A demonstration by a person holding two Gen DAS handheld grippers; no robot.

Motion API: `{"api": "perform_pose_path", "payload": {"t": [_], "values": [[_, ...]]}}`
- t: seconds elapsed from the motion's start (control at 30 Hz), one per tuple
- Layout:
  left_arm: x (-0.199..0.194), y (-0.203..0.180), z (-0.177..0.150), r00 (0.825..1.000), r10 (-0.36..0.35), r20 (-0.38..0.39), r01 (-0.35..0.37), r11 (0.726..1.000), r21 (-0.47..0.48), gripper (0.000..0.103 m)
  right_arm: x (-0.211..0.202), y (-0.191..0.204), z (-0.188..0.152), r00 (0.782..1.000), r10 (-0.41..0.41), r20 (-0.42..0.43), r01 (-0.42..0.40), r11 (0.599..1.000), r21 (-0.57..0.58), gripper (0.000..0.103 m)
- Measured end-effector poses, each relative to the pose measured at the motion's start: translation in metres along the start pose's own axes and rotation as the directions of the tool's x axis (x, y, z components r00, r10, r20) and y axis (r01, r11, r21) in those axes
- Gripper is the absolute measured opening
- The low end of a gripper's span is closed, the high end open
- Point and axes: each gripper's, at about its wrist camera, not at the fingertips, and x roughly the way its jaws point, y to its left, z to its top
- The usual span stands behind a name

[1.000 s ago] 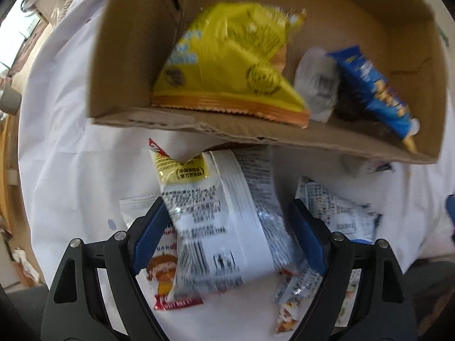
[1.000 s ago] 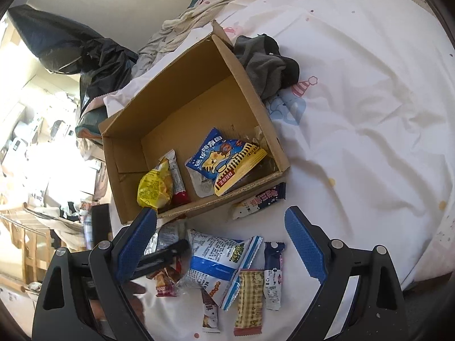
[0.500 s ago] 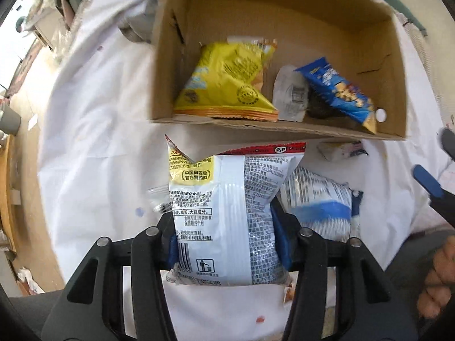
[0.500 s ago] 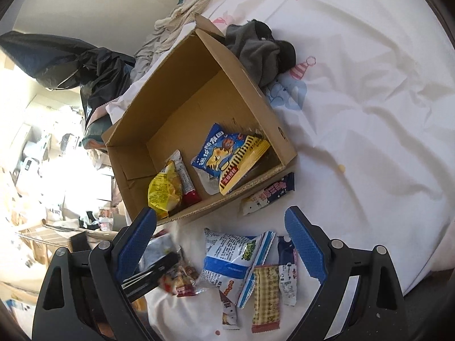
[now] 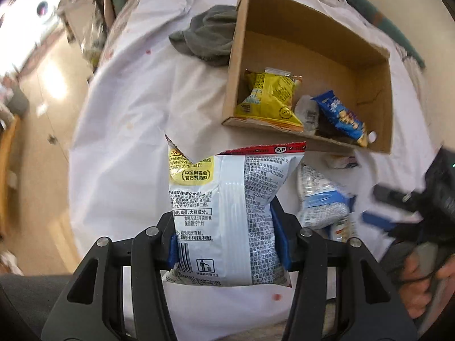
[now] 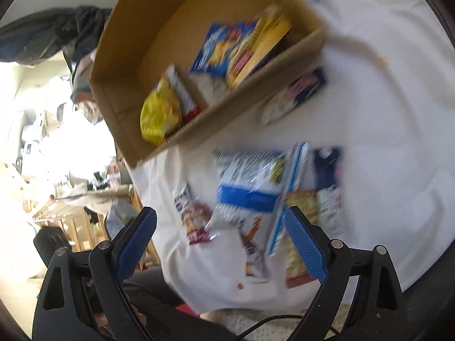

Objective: Organize snacks
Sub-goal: 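Grasp the white packet with left tool while right tool grasps the white-and-blue bag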

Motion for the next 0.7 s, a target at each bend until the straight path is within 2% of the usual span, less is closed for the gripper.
{"api": "perform_pose_path", "payload": {"t": [0.07, 0.23, 0.57, 0.6, 0.7], "values": [[-0.002, 0.006, 0.0, 0.998, -0.052, -0.018, 0.051, 0.998, -0.038, 0.048, 0.011, 0.007, -0.003, 0.998, -0.056, -0.026, 0.057, 0.998, 0.006, 0.094], [-0.008, 0.012, 0.002, 0.994, -0.112, -0.01, 0.11, 0.99, -0.093, 0.048, 0.03, 0.013, -0.002, 0.979, -0.197, -0.053, 0.199, 0.979, 0.042, 0.094], [-0.01, 0.016, 0.004, 0.989, -0.148, -0.016, 0.145, 0.982, -0.123, 0.048, 0.08, 0.018, 0.017, 0.92, -0.383, -0.083, 0.381, 0.924, -0.031, 0.093], [-0.01, 0.017, 0.004, 0.989, -0.148, -0.018, 0.145, 0.981, -0.126, 0.048, 0.082, 0.017, 0.018, 0.916, -0.392, -0.08, 0.391, 0.92, -0.035, 0.091], [-0.011, 0.018, 0.005, 0.989, -0.145, -0.01, 0.142, 0.981, -0.133, 0.048, 0.078, 0.02, 0.017, 0.911, -0.409, -0.044, 0.406, 0.911, -0.076, 0.074]]}}
